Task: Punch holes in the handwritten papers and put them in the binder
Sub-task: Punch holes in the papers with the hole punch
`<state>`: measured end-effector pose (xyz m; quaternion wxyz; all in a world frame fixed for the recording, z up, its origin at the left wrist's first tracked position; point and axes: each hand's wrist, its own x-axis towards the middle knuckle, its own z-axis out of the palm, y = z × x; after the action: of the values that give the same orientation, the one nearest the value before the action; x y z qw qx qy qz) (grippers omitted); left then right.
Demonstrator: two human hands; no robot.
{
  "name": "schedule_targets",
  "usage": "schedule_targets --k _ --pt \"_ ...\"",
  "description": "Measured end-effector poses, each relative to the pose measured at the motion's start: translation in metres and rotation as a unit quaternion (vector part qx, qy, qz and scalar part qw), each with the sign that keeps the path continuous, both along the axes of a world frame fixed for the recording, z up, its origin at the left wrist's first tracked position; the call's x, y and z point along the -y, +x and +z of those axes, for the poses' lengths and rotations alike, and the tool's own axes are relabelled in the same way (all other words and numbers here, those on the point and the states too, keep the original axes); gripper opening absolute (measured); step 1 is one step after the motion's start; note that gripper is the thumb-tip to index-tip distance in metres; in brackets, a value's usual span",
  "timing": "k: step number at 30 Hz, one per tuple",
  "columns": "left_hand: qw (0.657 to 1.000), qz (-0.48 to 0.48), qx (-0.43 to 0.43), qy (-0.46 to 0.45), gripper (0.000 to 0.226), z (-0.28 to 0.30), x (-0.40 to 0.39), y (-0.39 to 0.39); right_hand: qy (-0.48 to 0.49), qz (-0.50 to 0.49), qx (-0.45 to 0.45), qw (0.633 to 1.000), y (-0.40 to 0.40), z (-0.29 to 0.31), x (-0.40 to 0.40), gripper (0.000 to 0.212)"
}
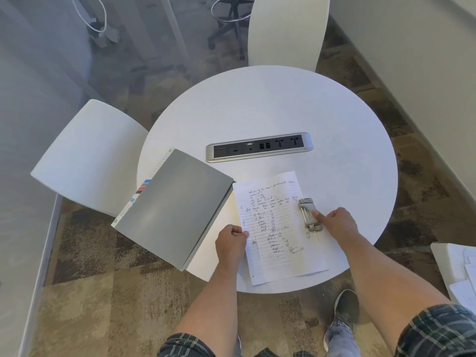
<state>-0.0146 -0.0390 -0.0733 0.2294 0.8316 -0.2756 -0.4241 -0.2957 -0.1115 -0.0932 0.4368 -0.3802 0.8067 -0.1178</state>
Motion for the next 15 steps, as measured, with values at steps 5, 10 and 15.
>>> schedule_targets --k 5,10,15 --pt "1.000 -0.002 0.000 -0.001 0.012 0.000 0.001 -0.001 -0.005 -0.008 0.011 1.000 -0.003 -0.002 -0.006 0.062" --pt "1.000 -0.005 -0.003 -0.009 0.012 -0.001 -0.001 0.000 -0.066 -0.037 0.160 0.984 -0.009 0.014 -0.025 0.039" --pt "1.000 -0.001 -0.015 -0.018 0.012 -0.002 -0.004 0.001 -0.066 -0.030 0.180 0.981 -0.009 0.015 -0.033 0.036"
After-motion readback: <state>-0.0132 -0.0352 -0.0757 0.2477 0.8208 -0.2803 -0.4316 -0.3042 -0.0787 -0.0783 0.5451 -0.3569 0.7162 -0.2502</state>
